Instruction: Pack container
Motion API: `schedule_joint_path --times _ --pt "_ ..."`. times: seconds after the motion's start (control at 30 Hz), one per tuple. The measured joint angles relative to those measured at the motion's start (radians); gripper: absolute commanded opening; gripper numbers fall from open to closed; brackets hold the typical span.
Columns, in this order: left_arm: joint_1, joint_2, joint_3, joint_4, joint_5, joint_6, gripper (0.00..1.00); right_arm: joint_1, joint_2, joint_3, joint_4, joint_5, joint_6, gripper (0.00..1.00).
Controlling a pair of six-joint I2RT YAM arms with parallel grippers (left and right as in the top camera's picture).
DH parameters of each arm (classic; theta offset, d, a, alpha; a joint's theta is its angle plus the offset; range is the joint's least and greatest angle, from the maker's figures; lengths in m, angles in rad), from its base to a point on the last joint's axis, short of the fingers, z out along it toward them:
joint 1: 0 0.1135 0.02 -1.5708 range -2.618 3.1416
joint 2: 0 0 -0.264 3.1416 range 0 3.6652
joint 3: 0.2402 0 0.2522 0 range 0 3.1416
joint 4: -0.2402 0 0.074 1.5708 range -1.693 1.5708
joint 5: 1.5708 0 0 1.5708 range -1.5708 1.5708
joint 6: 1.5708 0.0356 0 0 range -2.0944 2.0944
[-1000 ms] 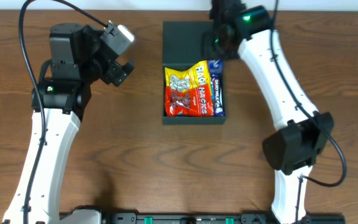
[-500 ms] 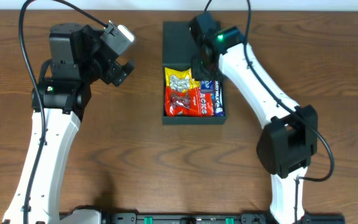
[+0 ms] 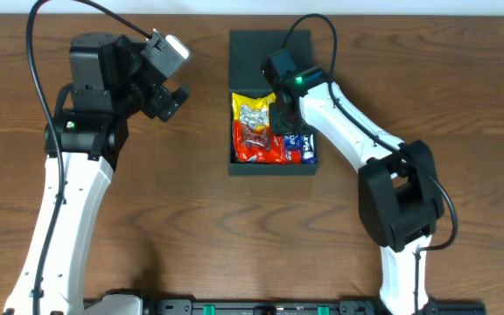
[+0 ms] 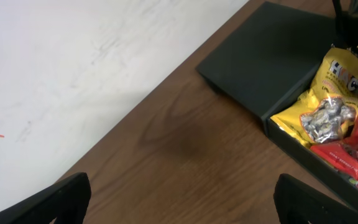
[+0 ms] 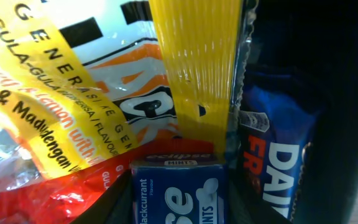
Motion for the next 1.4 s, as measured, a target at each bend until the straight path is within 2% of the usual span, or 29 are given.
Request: schedule_joint_path --times 0.03,0.13,0.4,0.93,0.97,1.03,1.07,1.1,1.13,1.2,1.23,1.37,1.4 --pt "0.000 0.000 0.000 0.000 0.000 0.000 0.95 0.001 0.000 -0.002 0.003 0.002 0.000 0.31" --pt "0.000 0.000 0.000 0.000 0.000 0.000 0.95 0.002 0.000 -0.003 0.007 0.007 0.005 0.51" --pt "0.000 0.000 0.000 0.000 0.000 0.000 0.95 0.005 0.000 0.049 -0.059 -0.010 0.004 0.63" --pt "0.000 0.000 0.000 -0.008 0.007 -0.027 0.95 -0.010 0.000 0.379 -0.170 -0.095 -0.013 0.60" --pt "0.000 0.000 0.000 -0.008 0.011 -0.030 0.95 -0.016 0.000 0.385 -0.169 -0.097 -0.014 0.58" --pt "0.000 0.000 0.000 -0.009 0.033 -0.035 0.97 -0.046 0.000 0.397 -0.172 -0.100 -0.024 0.43" --pt "0.000 0.000 0.000 -0.009 0.043 -0.037 0.88 -0.064 0.000 0.397 -0.173 -0.100 -0.028 0.36" --pt "0.000 0.000 0.000 -0.009 0.057 -0.044 0.66 -0.082 0.000 0.397 -0.177 -0.100 -0.031 0.31" --pt "0.000 0.000 0.000 -0.010 0.064 -0.050 0.52 -0.097 0.000 0.397 -0.180 -0.101 -0.032 0.30" --pt "0.000 0.000 0.000 -0.010 0.087 -0.049 0.37 -0.134 0.000 0.397 -0.187 -0.101 -0.031 0.27" --pt "0.000 0.000 0.000 -0.010 0.093 -0.054 0.30 -0.147 0.000 0.397 -0.190 -0.100 -0.031 0.27" --pt "0.000 0.015 0.000 -0.004 0.113 -0.054 0.20 -0.215 0.000 0.397 -0.193 -0.098 -0.031 0.27" --pt "0.000 0.029 0.000 0.001 0.115 -0.054 0.12 -0.228 0.000 0.397 -0.193 -0.097 -0.031 0.25"
